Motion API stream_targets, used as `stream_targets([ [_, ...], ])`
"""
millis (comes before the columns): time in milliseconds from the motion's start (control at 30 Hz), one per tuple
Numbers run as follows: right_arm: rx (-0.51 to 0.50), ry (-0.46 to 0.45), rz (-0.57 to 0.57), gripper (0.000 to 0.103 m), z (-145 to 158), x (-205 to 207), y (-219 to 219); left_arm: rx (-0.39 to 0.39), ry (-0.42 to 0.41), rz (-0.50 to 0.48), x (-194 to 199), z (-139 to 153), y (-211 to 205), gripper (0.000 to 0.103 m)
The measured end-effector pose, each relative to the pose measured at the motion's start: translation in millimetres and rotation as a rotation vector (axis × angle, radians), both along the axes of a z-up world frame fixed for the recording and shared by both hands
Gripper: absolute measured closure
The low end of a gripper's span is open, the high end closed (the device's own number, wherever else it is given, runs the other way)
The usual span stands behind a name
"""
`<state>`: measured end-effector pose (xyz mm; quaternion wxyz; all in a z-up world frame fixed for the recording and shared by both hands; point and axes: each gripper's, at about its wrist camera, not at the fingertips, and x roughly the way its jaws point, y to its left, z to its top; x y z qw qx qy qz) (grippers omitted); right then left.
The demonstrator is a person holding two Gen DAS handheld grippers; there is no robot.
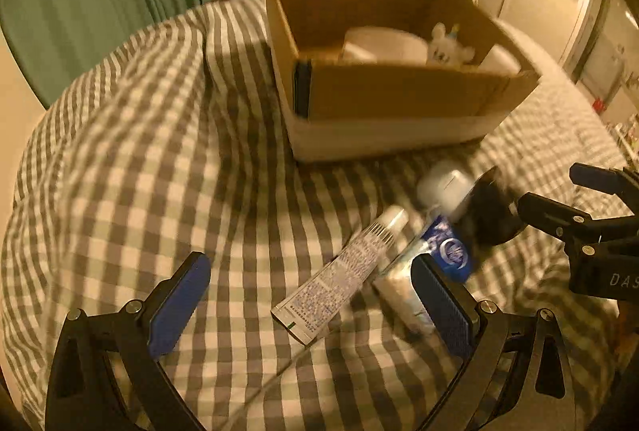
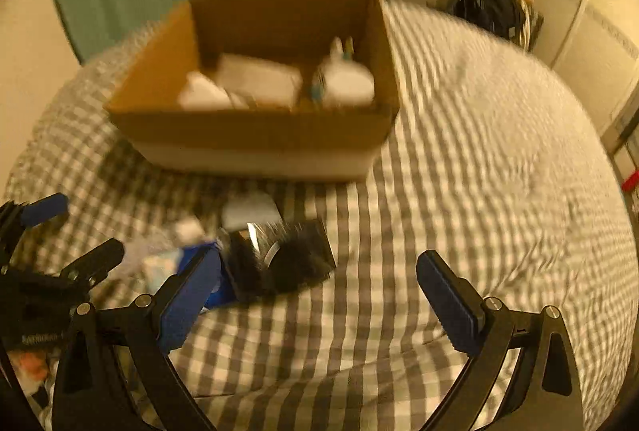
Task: Organize objects
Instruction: 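Move both grippers to the pile and grasp the black case with the right gripper, then grasp the blue Vinda tissue pack with the left gripper while the right gripper holds the black case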
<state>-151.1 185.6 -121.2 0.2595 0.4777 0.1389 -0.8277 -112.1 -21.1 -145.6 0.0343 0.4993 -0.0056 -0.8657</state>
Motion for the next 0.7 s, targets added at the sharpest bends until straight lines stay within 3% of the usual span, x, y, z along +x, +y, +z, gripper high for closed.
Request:
stream_targets([
  [233,0.026,-0.121,0.061,0.011,-35,-18,-19,0.022,-0.082,-0.016,-5,-22,2,0.000],
  [300,0.026,-0.151,0.072,0.018,-43,-22,-23,0.027,-0.090,-0.041,-5,-24,7,0.000],
  [333,0.028,-0.165,0.081,0.028,-46,-23,-26,0.027,-0.092,-0.057,-4,-24,11,0.000],
  [367,0.029,-0.178,0.086,0.027,-49,-24,-26,0.026,-0.093,-0.071,-3,-25,14,0.000],
  [700,-0.079,-0.107,-0.042,0.028,-26,-23,15,0.043,-0.134,-0.234,-4,-37,61,0.000],
])
